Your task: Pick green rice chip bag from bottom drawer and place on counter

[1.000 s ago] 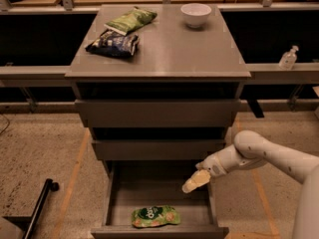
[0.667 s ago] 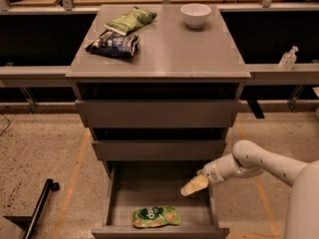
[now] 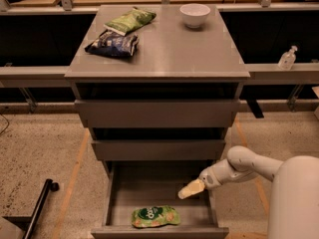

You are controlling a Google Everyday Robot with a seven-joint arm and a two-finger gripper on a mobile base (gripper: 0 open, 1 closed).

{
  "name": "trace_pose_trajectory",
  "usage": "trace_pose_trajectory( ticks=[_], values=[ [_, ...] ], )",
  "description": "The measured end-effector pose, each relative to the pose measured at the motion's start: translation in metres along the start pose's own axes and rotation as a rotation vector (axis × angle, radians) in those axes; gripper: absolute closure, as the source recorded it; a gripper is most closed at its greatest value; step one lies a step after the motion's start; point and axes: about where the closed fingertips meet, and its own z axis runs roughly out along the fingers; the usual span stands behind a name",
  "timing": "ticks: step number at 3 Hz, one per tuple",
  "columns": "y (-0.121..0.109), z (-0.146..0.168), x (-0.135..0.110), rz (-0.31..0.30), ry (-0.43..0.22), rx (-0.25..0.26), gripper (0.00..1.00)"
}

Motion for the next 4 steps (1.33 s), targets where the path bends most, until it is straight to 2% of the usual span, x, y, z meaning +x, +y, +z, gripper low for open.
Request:
trace_pose_trajectory(
  ticks=[1, 2, 3, 4],
  values=[
    [-0.015, 0.016, 0.010, 0.054, -0.020, -0.017, 0.00],
    [-0.034, 0.047, 0.019, 0.106, -0.029, -0.045, 0.00],
    [-0.057, 0.076, 0.031, 0.176, -0.019, -0.069, 0.00],
    [-0.078, 0.104, 0.047, 0.256, -0.022, -0.070, 0.00]
  ],
)
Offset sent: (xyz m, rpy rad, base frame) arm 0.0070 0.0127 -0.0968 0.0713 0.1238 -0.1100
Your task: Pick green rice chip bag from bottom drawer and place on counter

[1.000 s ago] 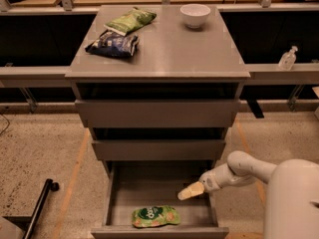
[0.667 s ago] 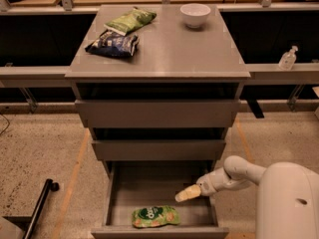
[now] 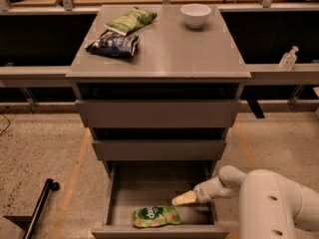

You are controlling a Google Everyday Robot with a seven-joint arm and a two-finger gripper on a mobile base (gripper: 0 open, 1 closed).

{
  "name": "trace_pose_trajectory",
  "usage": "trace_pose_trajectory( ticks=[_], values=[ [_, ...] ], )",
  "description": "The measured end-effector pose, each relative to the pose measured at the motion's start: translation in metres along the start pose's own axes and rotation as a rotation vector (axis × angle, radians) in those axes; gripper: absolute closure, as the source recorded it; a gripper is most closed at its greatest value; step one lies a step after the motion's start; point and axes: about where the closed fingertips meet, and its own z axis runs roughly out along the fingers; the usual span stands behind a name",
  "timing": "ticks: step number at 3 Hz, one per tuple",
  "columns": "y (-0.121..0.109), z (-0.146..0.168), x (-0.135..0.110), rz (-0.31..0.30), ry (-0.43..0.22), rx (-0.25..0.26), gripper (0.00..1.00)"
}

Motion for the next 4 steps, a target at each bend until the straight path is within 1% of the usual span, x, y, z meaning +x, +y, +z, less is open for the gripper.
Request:
trace_pose_trajectory(
  ticks=[1, 2, 3, 4],
  values=[
    [-0.018, 0.026, 0.013, 0.061, 0.032, -0.003, 0.00],
    [-0.027, 0.047, 0.026, 0.102, 0.068, -0.014, 0.00],
    [-0.018, 0.070, 0.036, 0.110, 0.116, -0.045, 0.00],
    [-0.008, 0.082, 0.043, 0.108, 0.143, -0.070, 0.00]
  ],
)
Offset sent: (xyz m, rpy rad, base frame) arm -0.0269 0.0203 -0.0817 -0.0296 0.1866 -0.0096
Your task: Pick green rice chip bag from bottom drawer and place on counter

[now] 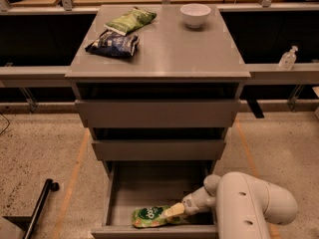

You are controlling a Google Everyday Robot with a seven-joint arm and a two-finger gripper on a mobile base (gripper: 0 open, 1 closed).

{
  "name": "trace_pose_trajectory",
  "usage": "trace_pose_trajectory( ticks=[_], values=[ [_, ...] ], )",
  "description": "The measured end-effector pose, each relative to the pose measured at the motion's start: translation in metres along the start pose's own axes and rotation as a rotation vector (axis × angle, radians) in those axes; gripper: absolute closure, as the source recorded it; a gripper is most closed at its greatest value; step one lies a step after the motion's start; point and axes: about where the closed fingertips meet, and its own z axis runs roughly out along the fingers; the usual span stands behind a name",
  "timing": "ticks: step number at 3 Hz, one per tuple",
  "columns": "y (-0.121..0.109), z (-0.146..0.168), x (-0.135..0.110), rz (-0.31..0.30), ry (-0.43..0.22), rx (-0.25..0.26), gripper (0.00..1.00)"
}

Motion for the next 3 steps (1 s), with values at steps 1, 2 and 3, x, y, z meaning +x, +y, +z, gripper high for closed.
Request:
trace_pose_trajectory(
  ticks=[1, 2, 3],
  values=[
    [0.009, 0.014, 0.004, -0.007, 0.032, -0.022, 0.17],
    [0.011, 0.023, 0.007, -0.003, 0.049, -0.035, 0.48],
    [0.011, 0.024, 0.007, -0.001, 0.047, -0.035, 0.72]
  ],
)
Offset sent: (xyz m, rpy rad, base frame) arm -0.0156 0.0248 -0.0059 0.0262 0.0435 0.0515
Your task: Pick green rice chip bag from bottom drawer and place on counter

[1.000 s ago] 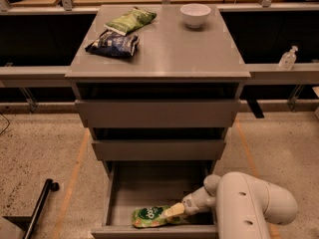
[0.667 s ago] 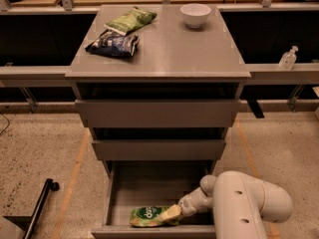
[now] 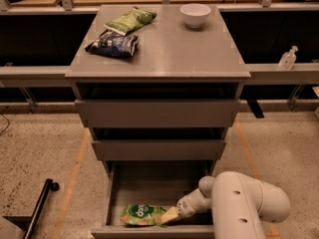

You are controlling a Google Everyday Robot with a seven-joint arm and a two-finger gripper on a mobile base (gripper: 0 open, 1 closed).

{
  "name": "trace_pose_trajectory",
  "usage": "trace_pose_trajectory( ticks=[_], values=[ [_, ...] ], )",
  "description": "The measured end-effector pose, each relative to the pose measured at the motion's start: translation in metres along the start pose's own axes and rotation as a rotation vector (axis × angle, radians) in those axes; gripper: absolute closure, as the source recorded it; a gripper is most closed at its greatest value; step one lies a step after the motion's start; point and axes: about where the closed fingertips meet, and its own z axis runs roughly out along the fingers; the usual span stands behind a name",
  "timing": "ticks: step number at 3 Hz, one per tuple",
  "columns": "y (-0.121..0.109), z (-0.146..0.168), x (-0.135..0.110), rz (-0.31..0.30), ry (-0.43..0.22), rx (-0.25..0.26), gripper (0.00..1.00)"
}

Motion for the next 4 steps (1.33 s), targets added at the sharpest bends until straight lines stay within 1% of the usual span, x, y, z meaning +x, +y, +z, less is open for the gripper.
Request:
trace_pose_trajectory(
  ticks=[1, 2, 3, 4],
  values=[
    [0.002, -0.006, -0.003, -0.008, -0.016, 0.007, 0.95],
    [0.015, -0.023, -0.014, -0.053, -0.067, 0.016, 1.00],
    [0.030, -0.038, -0.022, -0.101, -0.109, 0.019, 1.00],
    [0.052, -0.055, -0.026, -0.153, -0.149, 0.033, 1.00]
  ],
)
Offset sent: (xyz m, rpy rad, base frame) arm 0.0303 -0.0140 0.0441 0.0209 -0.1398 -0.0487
